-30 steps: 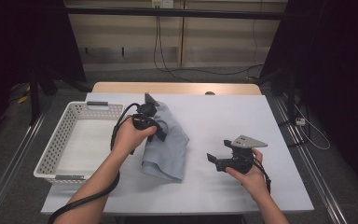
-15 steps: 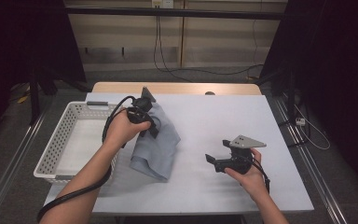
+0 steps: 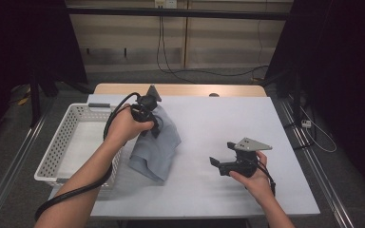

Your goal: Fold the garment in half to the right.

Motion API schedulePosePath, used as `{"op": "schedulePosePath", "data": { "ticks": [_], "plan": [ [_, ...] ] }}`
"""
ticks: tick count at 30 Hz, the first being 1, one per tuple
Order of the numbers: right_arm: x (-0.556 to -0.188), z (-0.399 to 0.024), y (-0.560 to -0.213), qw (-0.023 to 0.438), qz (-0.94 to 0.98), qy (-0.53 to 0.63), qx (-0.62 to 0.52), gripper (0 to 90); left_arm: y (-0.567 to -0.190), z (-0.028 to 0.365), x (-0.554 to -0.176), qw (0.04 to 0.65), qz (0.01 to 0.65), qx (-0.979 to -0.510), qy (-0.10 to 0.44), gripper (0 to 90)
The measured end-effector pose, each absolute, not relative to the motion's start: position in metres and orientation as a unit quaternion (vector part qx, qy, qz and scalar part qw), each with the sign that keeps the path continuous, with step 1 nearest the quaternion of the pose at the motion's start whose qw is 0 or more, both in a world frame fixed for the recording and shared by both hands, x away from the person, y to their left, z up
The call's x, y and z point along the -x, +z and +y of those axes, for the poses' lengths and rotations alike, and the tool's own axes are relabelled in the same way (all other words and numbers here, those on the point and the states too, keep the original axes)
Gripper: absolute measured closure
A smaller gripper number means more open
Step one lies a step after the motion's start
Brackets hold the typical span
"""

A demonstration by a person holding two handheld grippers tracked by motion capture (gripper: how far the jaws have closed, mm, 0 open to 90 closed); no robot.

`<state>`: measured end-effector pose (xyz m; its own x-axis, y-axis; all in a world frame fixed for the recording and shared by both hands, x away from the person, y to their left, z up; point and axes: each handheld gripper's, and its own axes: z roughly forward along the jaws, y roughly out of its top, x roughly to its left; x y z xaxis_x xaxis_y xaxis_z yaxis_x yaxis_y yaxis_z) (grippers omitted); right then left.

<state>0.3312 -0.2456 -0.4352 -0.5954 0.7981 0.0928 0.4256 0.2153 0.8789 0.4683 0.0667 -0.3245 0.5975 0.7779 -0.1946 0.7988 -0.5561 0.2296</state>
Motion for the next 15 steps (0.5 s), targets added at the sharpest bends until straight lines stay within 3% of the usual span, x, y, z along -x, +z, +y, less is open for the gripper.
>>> {"op": "schedulePosePath", "data": {
  "ticks": [15],
  "plan": [
    [-0.331, -0.245, -0.435, 0.193, 0.754, 0.479, -0.406, 6.1, -0.309, 0.070, -0.470, 0.120, 0.434, -0.892, -0.027, 72.5]
  ]
}}
